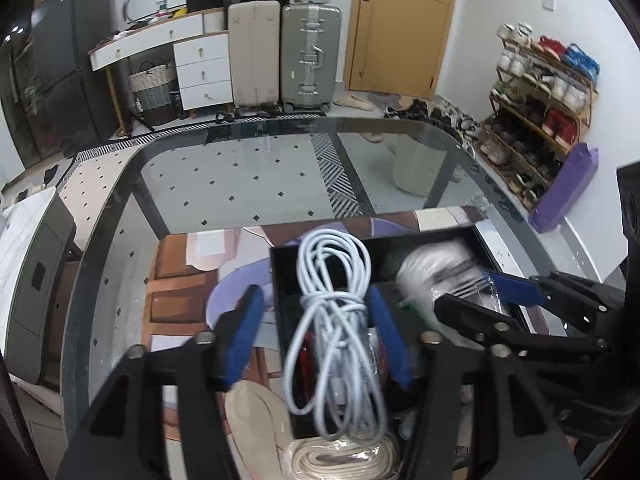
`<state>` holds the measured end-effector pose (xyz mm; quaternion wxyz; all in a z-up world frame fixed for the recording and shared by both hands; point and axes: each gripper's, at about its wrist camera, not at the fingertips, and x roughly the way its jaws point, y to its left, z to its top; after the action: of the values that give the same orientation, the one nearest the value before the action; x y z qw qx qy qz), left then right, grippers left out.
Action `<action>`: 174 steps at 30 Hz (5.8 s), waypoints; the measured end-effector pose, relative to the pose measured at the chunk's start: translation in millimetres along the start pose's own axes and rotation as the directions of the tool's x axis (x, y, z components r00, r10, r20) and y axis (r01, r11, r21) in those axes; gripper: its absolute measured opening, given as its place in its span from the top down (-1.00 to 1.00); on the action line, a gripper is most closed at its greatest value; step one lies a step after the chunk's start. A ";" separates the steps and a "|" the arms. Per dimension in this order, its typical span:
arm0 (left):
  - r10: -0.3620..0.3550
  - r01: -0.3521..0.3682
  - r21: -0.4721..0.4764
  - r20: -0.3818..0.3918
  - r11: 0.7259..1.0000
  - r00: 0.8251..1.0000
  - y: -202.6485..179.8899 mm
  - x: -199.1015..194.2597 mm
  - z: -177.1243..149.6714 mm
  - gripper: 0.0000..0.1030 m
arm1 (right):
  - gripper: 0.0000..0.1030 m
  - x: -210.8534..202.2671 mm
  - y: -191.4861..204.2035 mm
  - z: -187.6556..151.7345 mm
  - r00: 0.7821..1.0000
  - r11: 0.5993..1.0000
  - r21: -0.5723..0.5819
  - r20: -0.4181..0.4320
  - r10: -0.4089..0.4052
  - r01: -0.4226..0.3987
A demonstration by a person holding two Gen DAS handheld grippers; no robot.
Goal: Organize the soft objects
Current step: 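Lower both items into the box and open both tools, then withdraw both tools from the box back toward the pile, then grasp the white printed packet with the left tool while the right tool grasps the white foam piece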
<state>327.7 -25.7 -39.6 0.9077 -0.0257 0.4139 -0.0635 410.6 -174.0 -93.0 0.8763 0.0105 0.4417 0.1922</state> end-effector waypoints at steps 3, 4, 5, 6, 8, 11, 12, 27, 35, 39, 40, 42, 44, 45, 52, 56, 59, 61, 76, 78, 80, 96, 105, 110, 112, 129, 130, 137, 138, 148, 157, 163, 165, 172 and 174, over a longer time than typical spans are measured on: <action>-0.041 0.041 -0.022 -0.006 0.999 0.999 4.0 -1.0 0.7 -0.23 | -0.10 -5.3 -2.9 0.2 1.000 1.000 0.006 0.012 -0.001 0.001; -0.037 0.037 -0.024 -0.005 0.999 0.999 4.8 -1.6 0.7 -0.33 | -0.10 -7.4 -3.1 0.5 1.000 1.000 0.007 0.015 -0.001 0.001; -0.031 0.031 -0.022 -0.004 0.999 1.000 5.1 -2.4 0.6 -0.43 | -0.10 -10.4 -4.4 0.2 1.000 1.000 0.007 0.021 -0.001 0.001; -0.028 0.028 -0.016 0.001 0.999 1.000 5.2 -4.2 0.2 -0.47 | -0.13 -13.1 -4.6 0.2 1.000 1.000 0.005 0.025 -0.001 0.001; -0.031 0.032 -0.009 0.014 0.999 0.999 6.5 -10.7 -1.0 -0.48 | -0.26 -18.8 -4.7 -0.3 0.999 1.000 0.001 0.034 -0.005 0.005; -0.049 0.049 -0.004 0.029 0.999 0.998 7.7 -22.2 -1.1 -0.48 | -0.34 -23.7 -6.5 -2.6 0.999 1.000 -0.001 0.035 -0.001 0.001; -0.060 0.060 0.003 0.033 0.998 0.998 7.8 -27.0 -1.8 -0.48 | -0.34 -25.8 -7.7 -2.8 0.999 1.000 0.000 0.035 -0.001 0.001; -0.254 0.254 -0.020 -0.051 0.967 0.966 -3.5 -14.1 -5.9 -0.03 | -0.34 -41.4 -8.8 -11.1 0.999 1.000 0.005 0.040 0.010 -0.010; -0.315 0.315 0.044 -0.002 0.948 0.949 -19.8 -37.9 -5.1 -0.02 | -0.34 -49.9 -18.2 -14.8 0.999 1.000 0.014 0.045 0.004 -0.004; -0.324 0.324 0.048 -0.006 0.945 0.946 -19.7 -39.5 -4.0 -0.04 | -0.34 -50.9 -21.8 -18.3 0.999 1.000 0.012 0.037 -0.002 0.002; -0.317 0.317 0.041 -0.011 0.948 0.948 -18.3 -37.1 -3.5 -0.04 | -0.34 -50.6 -22.8 -18.8 0.999 1.000 0.013 0.035 -0.003 0.003; -0.287 0.288 0.011 -0.045 0.958 0.957 -13.9 -24.9 -2.7 -0.04 | -0.34 -50.1 -24.4 -19.7 0.999 1.000 0.018 0.032 -0.003 0.002; -0.274 0.274 -0.013 -0.069 0.962 0.959 -9.5 -11.7 -5.5 -0.01 | -0.34 -50.0 -23.9 -20.3 1.000 1.000 0.019 0.030 -0.002 0.001; -0.256 0.256 -0.012 -0.078 0.967 0.964 -9.3 -7.1 -6.1 0.05 | -0.34 -49.8 -23.3 -20.1 1.000 1.000 0.017 0.029 -0.002 0.001; -0.278 0.286 0.058 -0.122 0.956 0.953 -27.2 0.9 -11.3 0.65 | -0.34 -48.5 -17.3 -21.1 1.000 1.000 0.003 0.020 0.002 -0.002; -0.280 0.285 0.045 -0.089 0.958 0.956 -27.1 -11.5 -7.4 0.55 | -0.34 -49.2 -18.1 -23.0 1.000 1.000 -0.006 0.015 -0.001 0.001; -0.279 0.284 0.056 -0.077 0.957 0.957 -25.5 -23.6 -11.2 -0.02 | -0.34 -48.8 -20.6 -25.9 1.000 1.000 -0.017 0.003 -0.006 0.006; -0.252 0.257 0.093 -0.058 0.962 0.966 -26.3 -30.0 -13.4 -0.01 | -0.34 -47.5 -21.7 -29.7 1.000 1.000 -0.030 -0.012 -0.008 0.007; -0.221 0.242 0.174 -0.131 0.955 0.967 -1.8 -43.9 -53.9 -0.02 | -0.34 -45.1 -30.1 -72.4 0.994 0.988 -0.154 -0.106 -0.032 0.016; -0.211 0.238 0.197 -0.146 0.951 0.967 -4.5 -44.2 -61.3 -0.01 | -0.34 -39.9 -34.4 -77.6 0.991 0.987 -0.160 -0.122 -0.047 0.027; -0.210 0.246 0.236 -0.167 0.940 0.963 -13.5 -44.8 -71.4 -0.02 | -0.34 -35.1 -38.6 -82.2 0.989 0.986 -0.164 -0.137 -0.057 0.034; -0.186 0.267 0.365 -0.241 0.892 0.952 -80.5 -30.3 -103.4 -0.02 | -0.35 -33.2 -37.6 -108.3 0.972 0.974 -0.214 -0.233 0.023 -0.074; -0.144 0.244 0.403 -0.263 0.882 0.954 -97.1 -27.6 -118.0 -0.40 | -0.44 -22.9 -50.1 -100.4 0.981 0.980 -0.199 -0.196 -0.016 -0.024; -0.129 0.239 0.425 -0.272 0.873 0.954 -108.2 -25.6 -127.4 -0.45 | -0.44 -22.4 -38.7 -107.9 0.973 0.972 -0.229 -0.232 -0.010 -0.045; -0.117 0.240 0.430 -0.294 0.870 0.949 -110.1 -18.9 -129.8 -0.38 | -0.44 -24.7 -34.1 -113.1 0.967 0.970 -0.229 -0.254 0.018 -0.078; -0.249 0.335 0.332 -0.275 0.882 0.928 -67.4 -60.2 -115.2 0.37 | -0.44 -35.6 -30.0 -101.7 0.987 0.971 -0.239 -0.158 -0.017 -0.022; -0.255 0.337 0.328 -0.267 0.883 0.929 -64.8 -64.8 -114.6 0.37 | -0.44 -33.1 -35.2 -98.6 0.986 0.975 -0.219 -0.166 -0.010 -0.028; -0.248 0.312 0.270 -0.247 0.911 0.937 -44.2 -65.4 -109.9 0.37 | -0.44 -44.2 -51.7 -82.4 0.990 0.976 -0.205 -0.100 -0.096 0.074; -0.243 0.307 0.260 -0.251 0.916 0.937 -42.8 -63.2 -109.6 0.37 | -0.44 -37.7 -50.0 -84.3 0.986 0.969 -0.231 -0.114 -0.121 0.093; -0.242 0.299 0.242 -0.241 0.923 0.940 -45.0 -64.0 -106.7 0.37 | -0.44 -34.8 -11.5 -111.6 0.974 0.931 -0.359 -0.225 -0.027 -0.057; -0.241 0.300 0.233 -0.249 0.925 0.938 -46.1 -61.0 -106.6 0.37 | -0.44 -17.0 -21.6 -93.4 0.983 0.932 -0.362 -0.180 -0.044 -0.025; -0.240 0.298 0.227 -0.253 0.927 0.937 -43.9 -59.8 -106.7 0.37 | -0.44 -14.5 -13.7 -109.5 0.942 0.944 -0.289 -0.329 0.060 -0.161; -0.236 0.296 0.225 -0.257 0.928 0.937 -43.3 -58.5 -107.4 0.37 | -0.44 -25.1 -6.2 -114.3 0.934 0.938 -0.278 -0.343 0.103 -0.205; -0.208 0.274 0.226 -0.277 0.935 0.938 -41.1 -48.6 -110.9 0.37 | -0.29 -28.4 -7.2 -103.5 0.958 0.962 -0.253 -0.284 0.026 -0.101; -0.208 0.273 0.219 -0.277 0.937 0.938 -38.8 -47.3 -110.0 0.37 | -0.12 -23.0 -4.9 -102.2 0.956 0.960 -0.264 -0.292 0.014 -0.095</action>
<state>210.3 -57.1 -72.5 0.8293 0.0481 0.5069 -0.2302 320.3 -202.0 -138.5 0.7902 -0.1272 0.5325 0.2754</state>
